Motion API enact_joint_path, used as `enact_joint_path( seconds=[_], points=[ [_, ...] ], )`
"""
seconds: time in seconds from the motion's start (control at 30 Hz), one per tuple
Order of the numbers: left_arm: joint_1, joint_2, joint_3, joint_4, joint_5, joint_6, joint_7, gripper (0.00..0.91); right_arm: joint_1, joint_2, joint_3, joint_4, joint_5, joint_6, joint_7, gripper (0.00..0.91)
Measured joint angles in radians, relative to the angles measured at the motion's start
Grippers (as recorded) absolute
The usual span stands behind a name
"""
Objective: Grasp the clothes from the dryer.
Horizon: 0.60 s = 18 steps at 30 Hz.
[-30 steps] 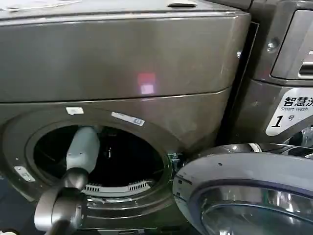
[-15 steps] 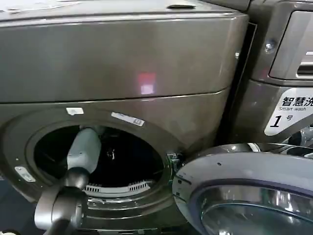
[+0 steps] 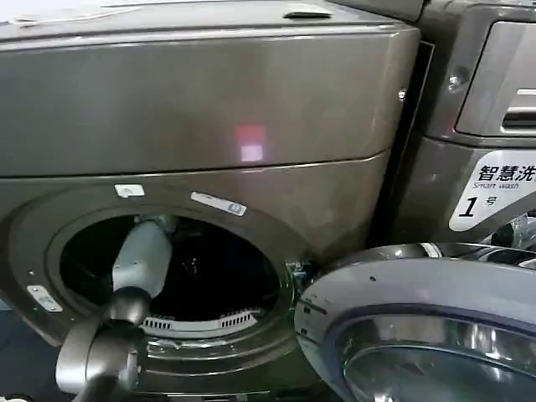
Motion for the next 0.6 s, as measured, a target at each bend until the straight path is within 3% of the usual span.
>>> enact_joint_path(
  seconds=[0.27,0.6],
  points=[
    [0.003,-0.003,0.004,0.003,-0.018,0.001,-0.011,0.0,-0.009,0.002,0.006,0.015,0.02,-0.016,-0.002,0.907],
    [0.037,-0.02,-0.001,-0.052,-0.101,0.032,-0.119,0.023,-0.001,0.007,-0.006,0.098,0.12,-0.122,-0.004,0.907]
  ],
)
